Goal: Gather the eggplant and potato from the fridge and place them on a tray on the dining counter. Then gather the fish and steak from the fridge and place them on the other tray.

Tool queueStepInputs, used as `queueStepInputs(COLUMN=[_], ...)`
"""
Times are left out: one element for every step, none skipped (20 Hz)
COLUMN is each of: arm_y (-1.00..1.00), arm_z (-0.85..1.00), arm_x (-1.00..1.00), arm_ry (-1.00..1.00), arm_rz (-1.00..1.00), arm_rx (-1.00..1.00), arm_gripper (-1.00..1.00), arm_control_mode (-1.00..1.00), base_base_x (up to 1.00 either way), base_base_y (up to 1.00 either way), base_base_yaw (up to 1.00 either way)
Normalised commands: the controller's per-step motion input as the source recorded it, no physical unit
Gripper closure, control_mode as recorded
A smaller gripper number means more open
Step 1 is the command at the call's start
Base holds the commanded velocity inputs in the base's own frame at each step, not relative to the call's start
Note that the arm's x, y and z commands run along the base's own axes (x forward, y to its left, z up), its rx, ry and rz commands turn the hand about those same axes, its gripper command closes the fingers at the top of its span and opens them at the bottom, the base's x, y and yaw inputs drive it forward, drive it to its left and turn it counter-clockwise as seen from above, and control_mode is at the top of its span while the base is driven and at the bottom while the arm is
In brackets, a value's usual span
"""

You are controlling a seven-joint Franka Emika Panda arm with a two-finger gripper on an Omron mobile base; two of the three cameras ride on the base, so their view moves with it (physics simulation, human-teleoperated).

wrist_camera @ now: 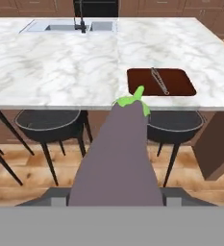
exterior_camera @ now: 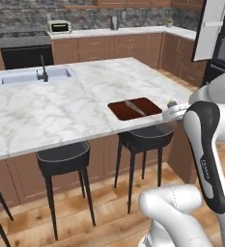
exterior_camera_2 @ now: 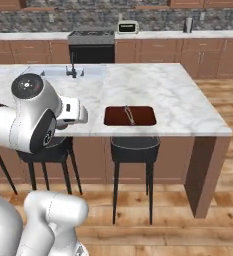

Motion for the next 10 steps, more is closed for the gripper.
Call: queueStepInputs(arm_y=[0.00, 0.00, 0.00, 0.00, 0.00, 0.00, 0.00, 0.00, 0.00, 0.00], arm_z=[0.00, 0.00, 0.00, 0.00, 0.00, 0.00, 0.00, 0.00, 0.00, 0.00], arm_x=[0.00, 0.00, 0.00, 0.00, 0.00, 0.00, 0.00, 0.00, 0.00, 0.00], arm_ry=[0.00, 0.00, 0.00, 0.00, 0.00, 0.00, 0.00, 0.00, 0.00, 0.00], arm_rz=[0.00, 0.00, 0.00, 0.00, 0.00, 0.00, 0.00, 0.00, 0.00, 0.00], arm_rx=[0.00, 0.00, 0.00, 0.00, 0.00, 0.00, 0.00, 0.00, 0.00, 0.00], arm_gripper=[1.00, 1.00, 1.00, 1.00, 1.00, 1.00, 1.00, 1.00, 1.00, 1.00], arm_control_mode=[1.00, 1.00, 1.00, 1.00, 1.00, 1.00, 1.00, 1.00, 1.00, 1.00], base_base_x=[-0.04, -0.07, -0.10, -0.09, -0.09, -0.10, -0.11, -0.06, -0.04, -0.04], base_base_y=[1.00, 1.00, 1.00, 1.00, 1.00, 1.00, 1.00, 1.00, 1.00, 1.00], base_base_yaw=[0.01, 0.02, 0.02, 0.02, 0.03, 0.03, 0.03, 0.02, 0.02, 0.02])
